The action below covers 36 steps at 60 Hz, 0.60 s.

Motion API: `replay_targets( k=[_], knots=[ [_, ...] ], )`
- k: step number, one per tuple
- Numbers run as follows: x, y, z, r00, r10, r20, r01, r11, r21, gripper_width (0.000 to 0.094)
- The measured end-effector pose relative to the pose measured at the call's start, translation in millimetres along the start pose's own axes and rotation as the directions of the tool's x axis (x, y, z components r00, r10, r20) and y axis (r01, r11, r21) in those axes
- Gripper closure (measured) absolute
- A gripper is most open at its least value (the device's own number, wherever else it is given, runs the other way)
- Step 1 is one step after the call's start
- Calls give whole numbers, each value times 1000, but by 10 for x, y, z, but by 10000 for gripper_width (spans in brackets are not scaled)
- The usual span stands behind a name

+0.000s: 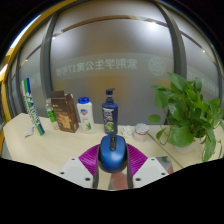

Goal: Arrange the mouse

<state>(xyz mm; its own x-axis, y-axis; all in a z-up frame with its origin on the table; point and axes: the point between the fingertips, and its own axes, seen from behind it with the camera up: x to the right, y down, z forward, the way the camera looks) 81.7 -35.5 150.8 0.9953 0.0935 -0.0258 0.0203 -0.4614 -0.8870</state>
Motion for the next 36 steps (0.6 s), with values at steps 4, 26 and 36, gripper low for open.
replay_targets(
  k=[4, 26, 36],
  knots=[
    [450, 387, 127, 999, -3, -37, 0, 997, -79, 548],
    [1123, 1555, 405, 998, 29, -64, -45, 962, -270, 404],
    [1118, 1484, 214, 993, 7, -118, -39, 960, -277, 96]
  ],
)
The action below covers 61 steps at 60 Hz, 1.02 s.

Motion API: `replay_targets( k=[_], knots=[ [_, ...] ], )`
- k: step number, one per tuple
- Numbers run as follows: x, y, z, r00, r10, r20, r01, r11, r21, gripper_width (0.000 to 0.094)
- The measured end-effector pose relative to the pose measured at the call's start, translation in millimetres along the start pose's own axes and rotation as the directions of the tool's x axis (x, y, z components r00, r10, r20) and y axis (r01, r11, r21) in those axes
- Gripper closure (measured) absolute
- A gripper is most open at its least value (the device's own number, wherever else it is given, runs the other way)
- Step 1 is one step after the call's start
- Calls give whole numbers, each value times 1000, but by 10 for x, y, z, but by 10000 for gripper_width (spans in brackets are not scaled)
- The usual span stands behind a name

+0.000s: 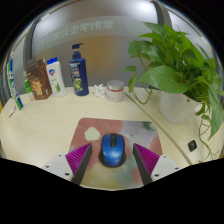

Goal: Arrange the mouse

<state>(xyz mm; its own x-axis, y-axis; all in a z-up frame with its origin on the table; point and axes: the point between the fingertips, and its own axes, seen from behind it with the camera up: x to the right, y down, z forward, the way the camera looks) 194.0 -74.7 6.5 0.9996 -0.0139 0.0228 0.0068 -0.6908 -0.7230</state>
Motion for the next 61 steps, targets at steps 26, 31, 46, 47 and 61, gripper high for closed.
replay_targets(
  k=[26, 31, 46, 47, 61],
  knots=[
    [-319, -94, -1857, 988, 24, -151, -9, 995, 103, 81],
    [-436, 24, -2246, 987, 26, -161, -7, 994, 113, 79],
    [-708, 387, -3096, 985, 9, -173, 15, 991, 133, 85],
    [-720, 408, -3131, 985, 12, -173, 11, 991, 133, 84],
    [-778, 564, -3458, 982, 14, -190, 14, 989, 147, 84]
  ],
)
